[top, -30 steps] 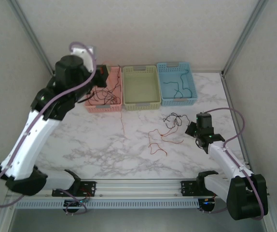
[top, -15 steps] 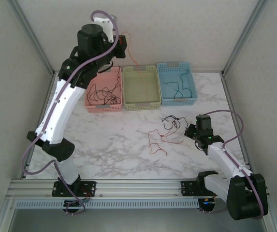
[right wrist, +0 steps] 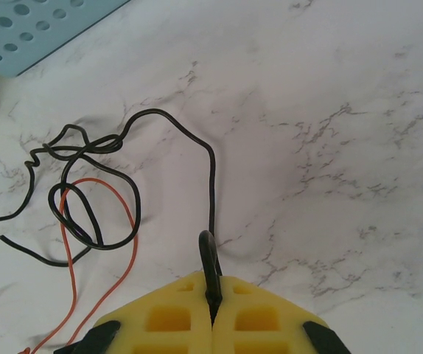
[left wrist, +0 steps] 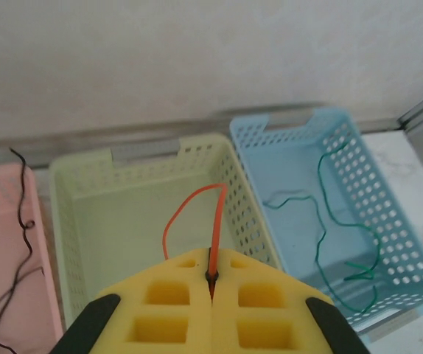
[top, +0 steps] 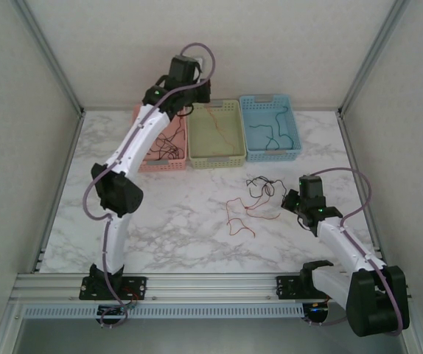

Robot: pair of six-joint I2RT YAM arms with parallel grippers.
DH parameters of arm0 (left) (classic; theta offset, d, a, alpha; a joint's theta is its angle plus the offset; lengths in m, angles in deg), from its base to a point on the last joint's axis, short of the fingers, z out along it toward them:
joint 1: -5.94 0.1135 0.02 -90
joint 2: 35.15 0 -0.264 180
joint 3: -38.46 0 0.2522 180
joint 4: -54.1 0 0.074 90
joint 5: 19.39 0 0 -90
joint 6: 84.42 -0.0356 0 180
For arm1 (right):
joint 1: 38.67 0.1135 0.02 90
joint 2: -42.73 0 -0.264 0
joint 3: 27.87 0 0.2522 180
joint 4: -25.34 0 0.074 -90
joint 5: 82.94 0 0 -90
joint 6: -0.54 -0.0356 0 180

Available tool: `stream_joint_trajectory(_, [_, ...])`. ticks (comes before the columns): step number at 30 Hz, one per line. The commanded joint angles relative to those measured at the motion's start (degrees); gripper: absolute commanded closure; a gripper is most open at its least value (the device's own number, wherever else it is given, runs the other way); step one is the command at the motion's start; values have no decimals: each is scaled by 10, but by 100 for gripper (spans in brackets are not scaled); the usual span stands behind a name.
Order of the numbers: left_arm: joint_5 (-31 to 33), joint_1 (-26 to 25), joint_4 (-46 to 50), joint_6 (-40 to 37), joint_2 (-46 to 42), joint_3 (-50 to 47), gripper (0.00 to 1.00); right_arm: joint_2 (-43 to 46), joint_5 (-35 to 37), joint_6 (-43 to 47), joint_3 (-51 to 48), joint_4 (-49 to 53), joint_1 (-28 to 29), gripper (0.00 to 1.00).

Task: Untangle the cables

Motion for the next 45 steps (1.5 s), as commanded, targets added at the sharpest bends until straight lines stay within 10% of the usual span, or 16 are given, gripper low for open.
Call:
stream_joint_trajectory(1, [-14, 5, 10, 6, 13, 4, 100, 18, -5, 6, 19, 15, -3, 100])
stream_joint_trajectory(11, [-84, 3, 0, 25, 22, -98, 98, 28, -9, 6, 16, 19, -2, 100])
stream_joint_trajectory(17, [-90, -4, 37, 10, 43, -101, 52, 26, -18, 5, 18, 17, -3, 100])
stream_joint_trajectory(28, [-111, -11, 56, -10, -41, -135, 36, 28, -27, 5, 17, 16, -3, 100])
stream_joint_trajectory(45, [-176, -108, -307, 90, -473, -804, 41, 81, -239, -6, 44, -36, -2, 100])
